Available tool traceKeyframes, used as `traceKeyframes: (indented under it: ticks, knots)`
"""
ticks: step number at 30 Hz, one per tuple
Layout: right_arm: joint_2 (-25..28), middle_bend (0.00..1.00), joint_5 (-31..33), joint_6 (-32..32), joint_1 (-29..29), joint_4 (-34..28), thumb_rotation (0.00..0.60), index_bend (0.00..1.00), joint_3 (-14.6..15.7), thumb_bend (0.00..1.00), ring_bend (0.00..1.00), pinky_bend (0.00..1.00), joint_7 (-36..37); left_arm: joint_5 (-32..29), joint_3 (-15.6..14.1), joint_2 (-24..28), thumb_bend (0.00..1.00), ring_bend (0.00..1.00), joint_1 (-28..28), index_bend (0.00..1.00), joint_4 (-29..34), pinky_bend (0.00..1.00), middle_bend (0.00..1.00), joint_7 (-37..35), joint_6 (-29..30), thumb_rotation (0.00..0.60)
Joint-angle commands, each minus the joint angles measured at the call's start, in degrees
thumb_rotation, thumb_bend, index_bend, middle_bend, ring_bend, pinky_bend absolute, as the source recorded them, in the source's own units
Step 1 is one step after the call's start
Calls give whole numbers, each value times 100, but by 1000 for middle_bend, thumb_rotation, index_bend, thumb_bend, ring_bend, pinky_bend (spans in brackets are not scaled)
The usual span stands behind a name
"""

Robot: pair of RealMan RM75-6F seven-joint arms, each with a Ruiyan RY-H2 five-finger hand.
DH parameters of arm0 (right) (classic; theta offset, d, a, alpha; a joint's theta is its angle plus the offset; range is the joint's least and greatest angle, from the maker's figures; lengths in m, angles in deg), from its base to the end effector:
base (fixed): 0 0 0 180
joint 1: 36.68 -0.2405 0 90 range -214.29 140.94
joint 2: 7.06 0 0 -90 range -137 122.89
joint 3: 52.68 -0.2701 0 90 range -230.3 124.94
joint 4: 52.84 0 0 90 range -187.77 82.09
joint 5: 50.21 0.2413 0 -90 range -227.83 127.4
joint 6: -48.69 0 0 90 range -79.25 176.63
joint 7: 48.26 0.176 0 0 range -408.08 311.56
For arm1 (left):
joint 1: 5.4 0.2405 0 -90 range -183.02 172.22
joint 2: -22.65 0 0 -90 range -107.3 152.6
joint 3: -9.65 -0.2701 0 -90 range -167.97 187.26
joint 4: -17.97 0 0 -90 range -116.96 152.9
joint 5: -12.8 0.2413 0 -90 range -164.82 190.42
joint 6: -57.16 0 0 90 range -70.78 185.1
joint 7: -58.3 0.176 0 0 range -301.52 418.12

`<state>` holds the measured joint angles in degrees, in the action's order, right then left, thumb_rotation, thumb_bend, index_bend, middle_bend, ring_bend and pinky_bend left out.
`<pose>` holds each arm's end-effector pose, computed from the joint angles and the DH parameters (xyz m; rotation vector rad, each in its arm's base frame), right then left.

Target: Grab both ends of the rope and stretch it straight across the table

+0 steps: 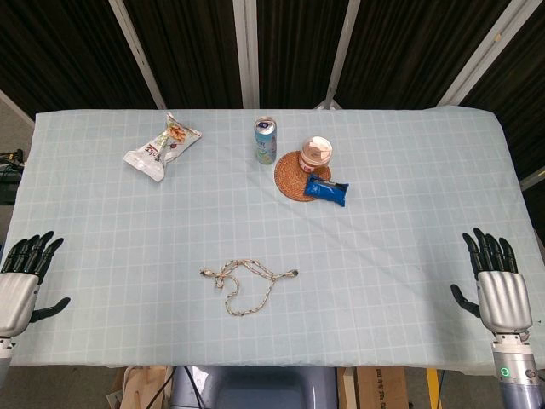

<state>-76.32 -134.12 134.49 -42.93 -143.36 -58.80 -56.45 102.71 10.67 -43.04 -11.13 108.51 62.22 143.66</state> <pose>-0.3269 -0.2377 0.1228 1.3522 -0.7974 0.8841 -0.3270 0.2138 0.1240 -1.4772 -0.8127 -0.8943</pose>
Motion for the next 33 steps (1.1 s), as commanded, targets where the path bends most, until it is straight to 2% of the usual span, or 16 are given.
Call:
traceKeyframes:
  ticks: [1, 18, 27, 30, 33]
  knots:
    - [1, 0, -1, -7, -1, -7, 600, 0, 4, 290, 0, 0, -4, -8, -3, 3, 44, 0, -1, 0, 0, 0, 0, 2, -11, 600]
    - [67, 0, -57, -140, -23, -110, 600, 0, 85, 290, 0, 0, 134, -25, 9, 5, 44, 0, 8, 0, 36, 0, 0, 0, 8, 600]
    - [142, 0, -451, -253, -186, -225, 600, 0, 154, 290, 0, 0, 773, -25, 18, 7, 44, 0, 17, 0, 53, 0, 0, -10, 36, 600]
    - [171, 1, -529, -424, -337, -278, 600, 72, 132, 290, 0, 0, 1077, -16, 15, 7, 44, 0, 18, 0, 46, 0, 0, 13, 40, 600]
    - [152, 26, -582, -682, -580, -342, 600, 186, 58, 289, 0, 0, 1217, -29, 33, 6, 44, 0, 25, 0, 46, 0, 0, -1, 67, 600]
